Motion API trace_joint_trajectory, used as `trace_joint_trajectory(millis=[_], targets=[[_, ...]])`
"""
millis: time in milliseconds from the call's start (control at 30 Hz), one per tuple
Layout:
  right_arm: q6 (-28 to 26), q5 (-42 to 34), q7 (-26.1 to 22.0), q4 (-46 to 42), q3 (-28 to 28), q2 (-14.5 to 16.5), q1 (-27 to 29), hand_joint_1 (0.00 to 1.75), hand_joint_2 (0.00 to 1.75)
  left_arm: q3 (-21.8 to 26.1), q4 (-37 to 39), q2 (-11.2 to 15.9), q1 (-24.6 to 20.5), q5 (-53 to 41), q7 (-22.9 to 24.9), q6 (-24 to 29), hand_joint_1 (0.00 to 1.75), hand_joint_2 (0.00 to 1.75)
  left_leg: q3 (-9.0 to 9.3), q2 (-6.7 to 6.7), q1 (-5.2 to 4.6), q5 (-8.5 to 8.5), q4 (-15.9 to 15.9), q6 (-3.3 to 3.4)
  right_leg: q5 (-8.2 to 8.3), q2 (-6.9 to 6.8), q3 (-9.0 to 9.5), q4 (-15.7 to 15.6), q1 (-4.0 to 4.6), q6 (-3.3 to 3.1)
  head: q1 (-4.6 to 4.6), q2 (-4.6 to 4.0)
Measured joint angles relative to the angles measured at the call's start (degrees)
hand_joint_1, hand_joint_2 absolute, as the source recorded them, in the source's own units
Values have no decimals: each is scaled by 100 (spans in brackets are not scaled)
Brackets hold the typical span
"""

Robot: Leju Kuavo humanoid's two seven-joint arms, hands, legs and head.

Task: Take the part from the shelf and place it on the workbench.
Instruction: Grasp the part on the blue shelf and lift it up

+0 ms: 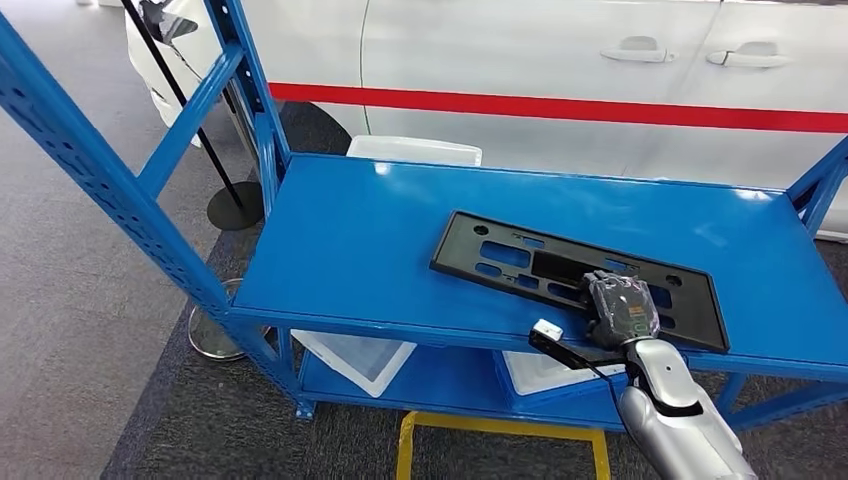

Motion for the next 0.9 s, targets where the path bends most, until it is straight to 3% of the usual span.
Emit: trace_joint_trajectory(millis=[67,133,233,267,300,333,400,433,467,600,667,733,767,800,833,900], targets=[[43,-265,-201,-295,-32,-110,66,175,175,11,0,7,1,-19,9,63,0,175,-10,-5,-2,-7,6,-60,33,-8,-2,-32,-17,-62,-1,0],[179,-540,-419,-696,-74,-299,81,175,175,15,0,22,6,-38,69,102,0,175,-121,-5,-4,-194,247,-114,72,-20,1,-80,-57,-143,-2,-1],[330,-735,-567,-1186,-132,-557,56,175,175,24,0,40,4,-39,100,119,0,175,-588,-1,25,-728,1280,-166,87,-29,-15,-88,-56,-192,-3,-1],[350,-750,-579,-1282,-139,-610,58,175,175,27,0,46,-4,-40,100,121,0,175,-699,-1,31,-795,1532,-174,84,-32,-18,-81,-51,-194,-3,-1],[362,-757,-587,-1366,-142,-652,64,175,175,28,0,54,-11,-42,103,121,0,175,-717,0,34,-748,1582,-176,77,-33,-18,-71,-49,-193,-3,-1],[369,-760,-594,-1440,-142,-681,71,175,175,30,0,60,-16,-44,107,121,0,175,-626,0,36,-595,1401,-169,69,-26,-16,-58,-49,-187,-4,-1],[372,-761,-603,-1557,-142,-723,81,175,175,32,0,72,-7,-44,115,122,0,175,-261,0,34,-214,657,-130,42,-5,-11,-27,-49,-156,-4,0],[372,-761,-602,-1600,-143,-745,83,175,175,34,0,75,-1,-44,117,124,0,175,-111,-1,26,-105,331,-107,30,4,-20,-9,-40,-131,-3,0],[372,-760,-601,-1635,-145,-769,86,175,175,38,0,77,5,-44,119,126,0,175,-28,-4,17,-62,133,-85,27,6,-33,2,-31,-101,-2,1],[372,-760,-604,-1726,-149,-835,112,175,175,52,0,77,8,-45,121,131,0,175,10,-12,17,-24,-27,30,1,-3,-65,23,-41,31,-1,-1],[372,-761,-605,-1752,-150,-868,114,175,175,55,0,78,8,-45,121,134,0,175,40,-6,38,15,-93,99,-247,-1,-229,400,-57,78,2,-1],[374,-761,-602,-1756,-151,-892,129,175,175,56,0,78,6,-45,121,135,0,175,38,-5,31,15,-93,123,-596,1,-579,1136,-58,115,3,0],[375,-761,-600,-1756,-151,-896,142,175,175,56,0,77,6,-45,121,136,0,175,36,-6,29,10,-87,128,-684,0,-729,1431,-59,130,3,0],[376,-760,-599,-1756,-151,-897,154,175,175,57,0,77,7,-45,121,136,0,175,37,-7,28,1,-77,129,-662,-1,-796,1543,-61,139,2,-1],[376,-760,-597,-1757,-151,-899,159,175,175,57,0,76,8,-45,121,136,0,175,41,-9,29,-11,-63,124,-520,-2,-748,1415,-64,140,2,-1],[376,-760,-599,-1766,-154,-911,158,175,175,58,0,75,8,-46,121,135,0,175,54,-17,29,-50,-24,95,-124,-4,-412,703,-69,123,3,-1]])
